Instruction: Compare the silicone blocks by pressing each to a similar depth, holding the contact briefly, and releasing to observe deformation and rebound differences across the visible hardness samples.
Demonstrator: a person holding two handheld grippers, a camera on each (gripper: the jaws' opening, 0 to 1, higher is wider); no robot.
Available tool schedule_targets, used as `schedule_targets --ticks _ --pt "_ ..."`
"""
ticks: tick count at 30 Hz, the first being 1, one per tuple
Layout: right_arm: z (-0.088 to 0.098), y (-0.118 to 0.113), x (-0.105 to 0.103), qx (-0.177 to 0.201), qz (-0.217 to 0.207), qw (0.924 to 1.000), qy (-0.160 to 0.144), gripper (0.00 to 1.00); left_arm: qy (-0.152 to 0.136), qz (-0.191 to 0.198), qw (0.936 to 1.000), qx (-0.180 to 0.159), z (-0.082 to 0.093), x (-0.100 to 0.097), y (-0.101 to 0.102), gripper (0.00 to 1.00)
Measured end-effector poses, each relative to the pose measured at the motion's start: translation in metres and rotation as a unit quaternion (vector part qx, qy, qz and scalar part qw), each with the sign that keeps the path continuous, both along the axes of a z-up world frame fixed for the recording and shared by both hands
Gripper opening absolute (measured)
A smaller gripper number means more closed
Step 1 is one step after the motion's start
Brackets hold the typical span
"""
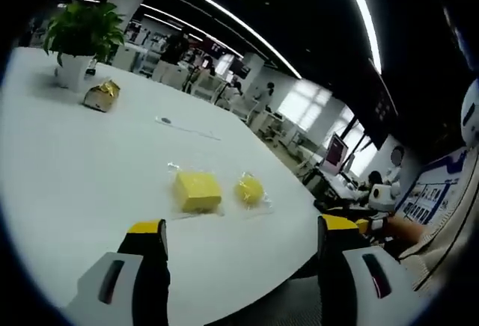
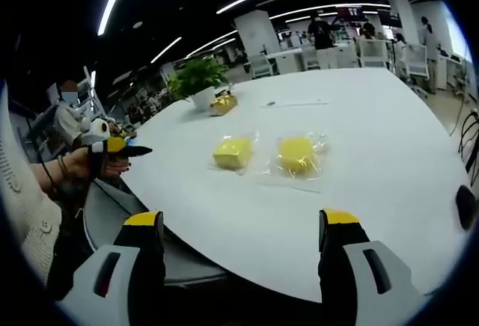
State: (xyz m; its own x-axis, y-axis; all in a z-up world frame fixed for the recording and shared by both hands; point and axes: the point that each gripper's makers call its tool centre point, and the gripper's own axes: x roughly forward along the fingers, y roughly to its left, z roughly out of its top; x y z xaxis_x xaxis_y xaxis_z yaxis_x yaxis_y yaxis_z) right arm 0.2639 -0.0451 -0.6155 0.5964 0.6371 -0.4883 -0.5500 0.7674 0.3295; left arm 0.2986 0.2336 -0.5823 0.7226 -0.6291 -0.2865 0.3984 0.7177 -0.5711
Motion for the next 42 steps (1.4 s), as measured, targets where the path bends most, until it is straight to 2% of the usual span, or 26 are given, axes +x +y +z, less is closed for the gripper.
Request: schedule_targets --ticks 6,9,14,19,23,24,29,35,40,42 --pt "-0.002 0.004 0.006 -0.002 -0.003 1.0000 0.009 0.79 0.013 0.023 0.9992 -0.031 0.000 0.047 0.009 0.82" --pt "-0.003 0.003 0.008 -0.004 -0.006 0.9999 0.013 0.79 0.022 0.025 0.9989 -0.035 -0.006 0.061 0.011 0.82" --pt "-0.004 -0.001 0.014 -0.011 -0.014 0.9996 0.020 0.79 0.042 0.026 0.9980 -0.039 -0.023 0.089 0.008 0.82" --pt "-0.008 -0.007 0.018 -0.021 -0.021 0.9991 0.032 0.79 0.071 0.016 0.9957 -0.058 -0.051 0.124 0.003 0.81" --pt "-0.011 -0.010 0.020 -0.027 -0.026 0.9985 0.040 0.79 0.087 0.006 0.9941 -0.065 -0.067 0.140 -0.006 0.80" --pt "-0.012 -0.011 0.021 -0.029 -0.028 0.9984 0.041 0.79 0.090 0.005 0.9938 -0.066 -0.064 0.139 -0.008 0.80" --pt "-0.016 -0.015 0.022 -0.041 -0.031 0.9972 0.054 0.79 0.108 0.005 0.9908 -0.082 -0.080 0.155 -0.016 0.79" --pt "-0.020 -0.022 0.026 -0.054 -0.037 0.9958 0.064 0.79 0.118 0.004 0.9884 -0.096 -0.096 0.172 -0.019 0.78" --pt "-0.023 -0.026 0.029 -0.060 -0.041 0.9948 0.071 0.79 0.133 0.003 0.9838 -0.120 -0.107 0.182 -0.024 0.75" --pt "-0.024 -0.026 0.031 -0.062 -0.042 0.9944 0.075 0.79 0.125 -0.003 0.9842 -0.126 -0.109 0.188 -0.027 0.72"
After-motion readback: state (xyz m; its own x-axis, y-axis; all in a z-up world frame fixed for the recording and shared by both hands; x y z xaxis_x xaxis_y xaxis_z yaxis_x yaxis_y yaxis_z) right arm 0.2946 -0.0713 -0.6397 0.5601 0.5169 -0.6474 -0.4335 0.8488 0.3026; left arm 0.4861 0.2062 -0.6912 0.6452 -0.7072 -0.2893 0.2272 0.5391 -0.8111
